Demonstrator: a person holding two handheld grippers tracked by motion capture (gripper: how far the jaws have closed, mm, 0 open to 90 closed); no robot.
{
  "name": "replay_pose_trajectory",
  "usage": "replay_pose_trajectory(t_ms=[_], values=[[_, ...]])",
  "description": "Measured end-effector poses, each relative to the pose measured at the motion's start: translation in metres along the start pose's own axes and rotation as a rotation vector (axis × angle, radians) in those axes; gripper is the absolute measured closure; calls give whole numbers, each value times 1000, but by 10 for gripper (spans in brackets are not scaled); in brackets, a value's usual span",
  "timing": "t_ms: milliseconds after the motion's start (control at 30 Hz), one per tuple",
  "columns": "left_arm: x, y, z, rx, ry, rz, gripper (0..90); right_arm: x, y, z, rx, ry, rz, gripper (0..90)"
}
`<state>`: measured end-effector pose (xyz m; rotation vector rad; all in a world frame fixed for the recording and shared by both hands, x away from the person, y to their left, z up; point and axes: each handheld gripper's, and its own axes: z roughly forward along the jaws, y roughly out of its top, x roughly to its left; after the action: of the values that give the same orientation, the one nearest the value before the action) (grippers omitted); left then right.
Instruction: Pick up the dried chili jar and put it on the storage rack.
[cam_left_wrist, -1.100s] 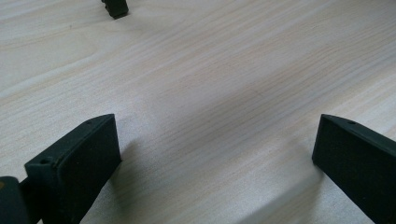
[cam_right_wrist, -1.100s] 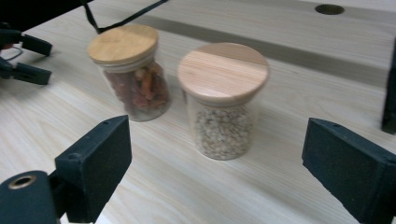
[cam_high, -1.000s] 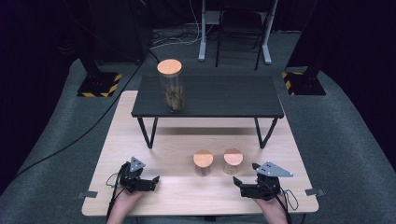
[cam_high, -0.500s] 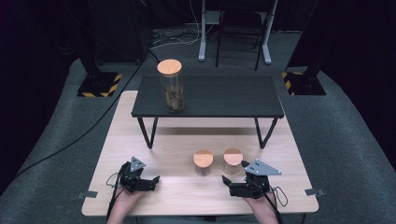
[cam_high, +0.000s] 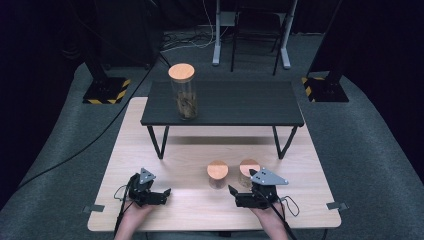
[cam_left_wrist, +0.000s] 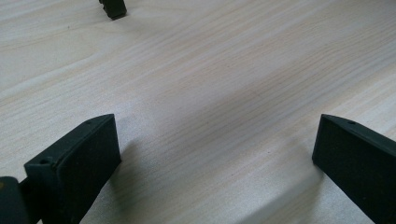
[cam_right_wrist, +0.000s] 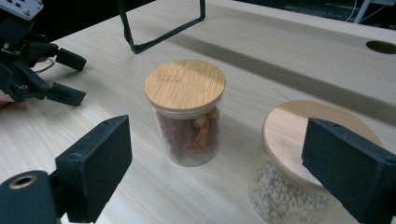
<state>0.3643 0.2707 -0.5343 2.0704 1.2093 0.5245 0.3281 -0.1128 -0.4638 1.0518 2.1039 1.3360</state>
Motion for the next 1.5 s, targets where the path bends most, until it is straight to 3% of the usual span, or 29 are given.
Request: replay_pose_trajectory(t_ms=[200,567,1133,1500], values=[[0,0,0,0,0,-1,4,7,2,10,-21,-1,-12,88],[0,0,0,0,0,0,4,13,5,34,-11,37,-15,88],[0,0,0,0,0,0,4,15,1,64,14,35,-20,89],[0,0,0,0,0,0,4,20,1,79,1,39,-31,100]])
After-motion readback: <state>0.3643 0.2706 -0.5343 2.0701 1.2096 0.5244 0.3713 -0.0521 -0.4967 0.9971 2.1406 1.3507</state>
